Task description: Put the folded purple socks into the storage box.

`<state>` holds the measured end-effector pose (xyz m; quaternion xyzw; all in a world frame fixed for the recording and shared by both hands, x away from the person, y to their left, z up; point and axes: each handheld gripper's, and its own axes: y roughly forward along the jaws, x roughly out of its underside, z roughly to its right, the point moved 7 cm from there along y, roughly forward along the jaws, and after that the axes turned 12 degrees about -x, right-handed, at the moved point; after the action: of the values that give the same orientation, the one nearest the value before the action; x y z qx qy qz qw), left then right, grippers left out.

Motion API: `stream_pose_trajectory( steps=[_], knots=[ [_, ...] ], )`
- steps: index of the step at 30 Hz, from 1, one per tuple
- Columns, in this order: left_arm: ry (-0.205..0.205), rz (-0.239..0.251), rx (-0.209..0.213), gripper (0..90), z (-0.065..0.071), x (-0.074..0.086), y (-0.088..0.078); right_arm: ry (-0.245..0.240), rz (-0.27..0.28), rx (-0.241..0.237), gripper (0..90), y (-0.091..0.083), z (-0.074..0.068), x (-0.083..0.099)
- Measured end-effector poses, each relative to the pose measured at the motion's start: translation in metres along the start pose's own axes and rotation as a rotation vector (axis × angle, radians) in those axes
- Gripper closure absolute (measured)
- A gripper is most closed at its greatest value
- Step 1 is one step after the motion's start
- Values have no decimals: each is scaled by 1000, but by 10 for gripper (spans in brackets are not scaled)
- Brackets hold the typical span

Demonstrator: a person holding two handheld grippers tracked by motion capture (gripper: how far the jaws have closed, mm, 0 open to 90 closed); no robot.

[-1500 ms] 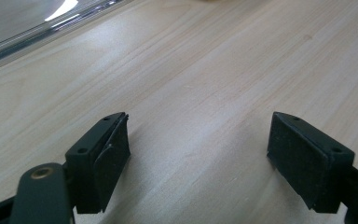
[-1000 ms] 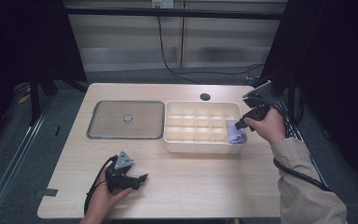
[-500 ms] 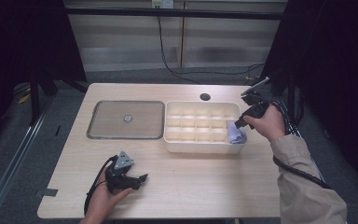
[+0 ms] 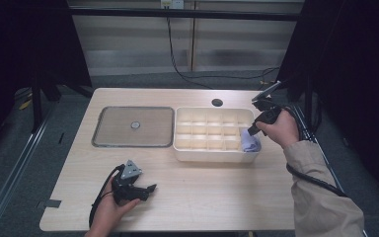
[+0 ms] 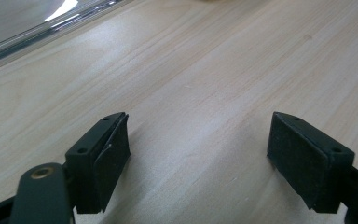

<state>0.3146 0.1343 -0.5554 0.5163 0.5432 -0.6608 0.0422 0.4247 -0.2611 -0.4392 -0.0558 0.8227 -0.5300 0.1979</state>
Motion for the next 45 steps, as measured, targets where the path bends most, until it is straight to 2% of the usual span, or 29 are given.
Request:
stream_pose_trajectory(
  steps=[10,28,45],
  knots=[
    [0,0,-1,203,0,0,0,-6,-34,9,898,2,0,0],
    [0,0,0,203,0,0,0,-8,-60,10,900,14,1,0],
    [0,0,0,203,0,0,0,-5,-82,34,900,20,8,4]
  ],
)
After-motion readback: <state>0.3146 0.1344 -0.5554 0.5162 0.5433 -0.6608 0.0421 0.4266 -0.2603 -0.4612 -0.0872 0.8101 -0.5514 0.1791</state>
